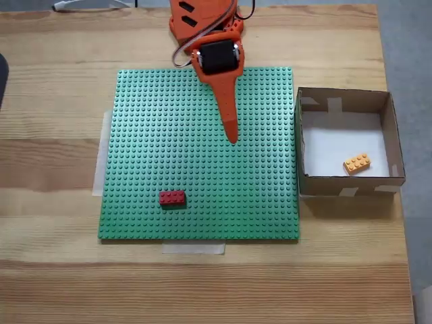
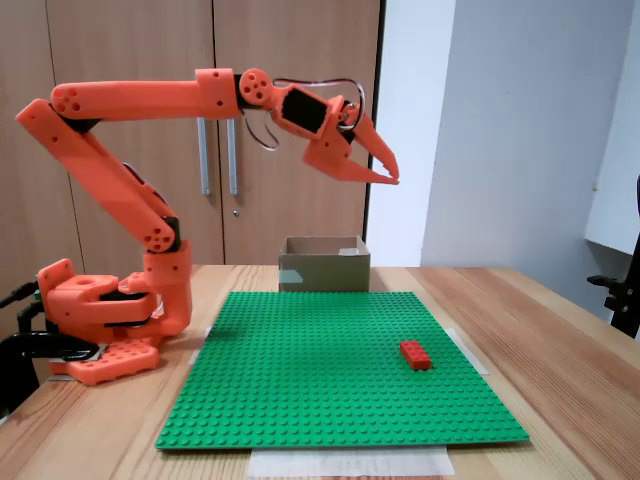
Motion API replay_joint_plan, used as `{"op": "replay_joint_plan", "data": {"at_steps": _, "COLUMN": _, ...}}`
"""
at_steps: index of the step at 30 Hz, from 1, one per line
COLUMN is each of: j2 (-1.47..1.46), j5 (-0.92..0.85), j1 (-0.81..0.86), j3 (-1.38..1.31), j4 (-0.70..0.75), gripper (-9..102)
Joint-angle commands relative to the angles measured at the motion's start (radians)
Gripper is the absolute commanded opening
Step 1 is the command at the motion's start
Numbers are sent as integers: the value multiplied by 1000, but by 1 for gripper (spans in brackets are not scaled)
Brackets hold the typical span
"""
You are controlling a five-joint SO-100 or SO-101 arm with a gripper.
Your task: Pick the yellow lego block and put it in the box.
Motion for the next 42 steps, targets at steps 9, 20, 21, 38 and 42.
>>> {"op": "replay_joint_plan", "data": {"at_steps": 9, "j2": 198, "j5": -32, "j1": 89, "j3": 199, "j4": -84, "gripper": -1}}
{"op": "replay_joint_plan", "data": {"at_steps": 20, "j2": 296, "j5": -28, "j1": 140, "j3": 345, "j4": -141, "gripper": -1}}
{"op": "replay_joint_plan", "data": {"at_steps": 21, "j2": 313, "j5": -44, "j1": 143, "j3": 370, "j4": -155, "gripper": -1}}
{"op": "replay_joint_plan", "data": {"at_steps": 38, "j2": 563, "j5": -75, "j1": 186, "j3": 704, "j4": -179, "gripper": -1}}
{"op": "replay_joint_plan", "data": {"at_steps": 42, "j2": 644, "j5": -46, "j1": 186, "j3": 765, "j4": -110, "gripper": -1}}
